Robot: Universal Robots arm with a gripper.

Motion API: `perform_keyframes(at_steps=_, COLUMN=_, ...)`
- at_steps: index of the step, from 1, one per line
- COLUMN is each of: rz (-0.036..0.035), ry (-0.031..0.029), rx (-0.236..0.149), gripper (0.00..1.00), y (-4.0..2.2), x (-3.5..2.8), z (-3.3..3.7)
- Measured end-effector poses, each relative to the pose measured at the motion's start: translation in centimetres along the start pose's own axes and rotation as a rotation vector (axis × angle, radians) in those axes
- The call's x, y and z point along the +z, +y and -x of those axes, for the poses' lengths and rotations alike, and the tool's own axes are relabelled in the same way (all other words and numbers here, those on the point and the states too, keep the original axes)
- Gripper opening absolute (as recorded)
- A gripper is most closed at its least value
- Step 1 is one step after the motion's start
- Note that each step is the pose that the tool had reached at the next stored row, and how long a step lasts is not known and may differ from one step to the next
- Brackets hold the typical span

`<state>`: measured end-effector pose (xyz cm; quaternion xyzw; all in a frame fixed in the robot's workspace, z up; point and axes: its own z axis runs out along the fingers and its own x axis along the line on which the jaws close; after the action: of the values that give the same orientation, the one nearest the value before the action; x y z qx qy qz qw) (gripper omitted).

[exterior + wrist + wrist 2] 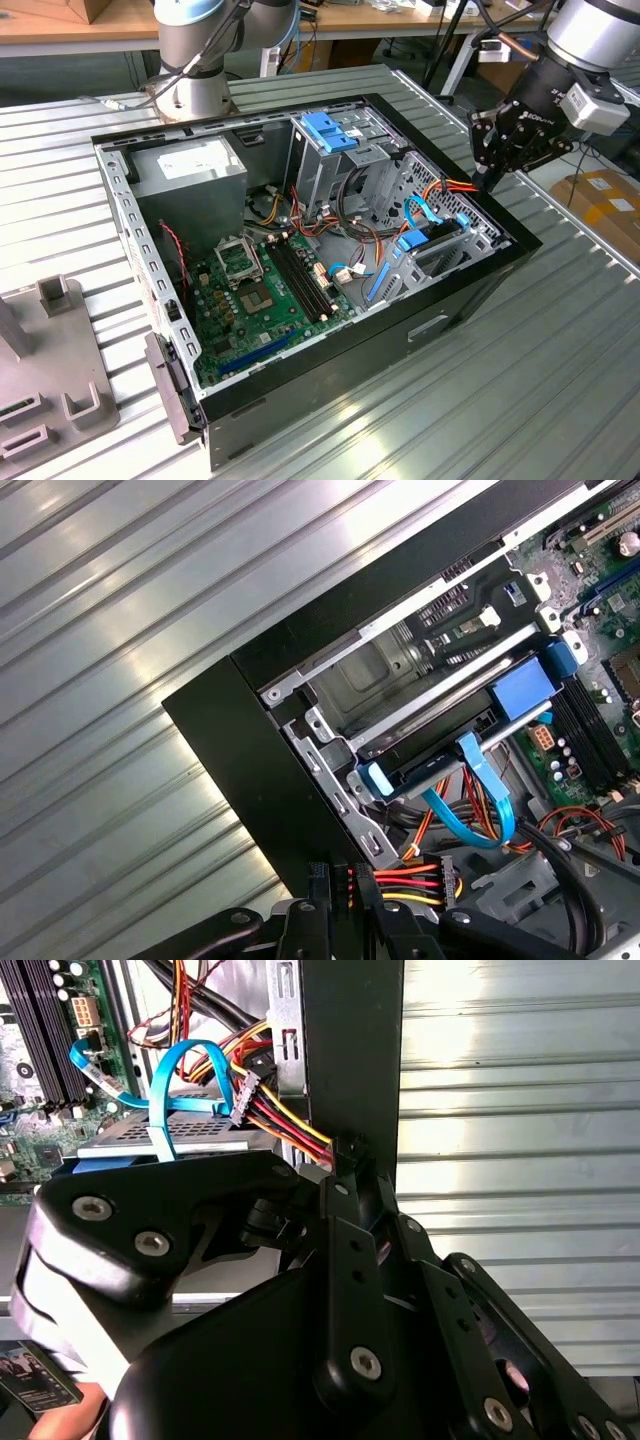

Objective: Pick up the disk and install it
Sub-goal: 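Insert the second disk wire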

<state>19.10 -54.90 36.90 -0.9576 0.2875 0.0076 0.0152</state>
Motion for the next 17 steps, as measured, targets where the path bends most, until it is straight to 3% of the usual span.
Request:
perform_keyframes(at_steps=8, rz=-0.0015, ry=0.0022, rx=-0.002, gripper=0.24, y=0.00, x=0.01, z=0.00)
perform_keyframes(at_steps=9, rz=-0.0014, ry=0.0022, rx=-0.002, gripper=0.16, y=0.00, x=0.01, z=0.00)
perform_keyframes(at_steps=17, rz=-0.0015, ry=0.0022, rx=-0.003, gripper=0.16, y=0.00, x=0.01, z=0.00)
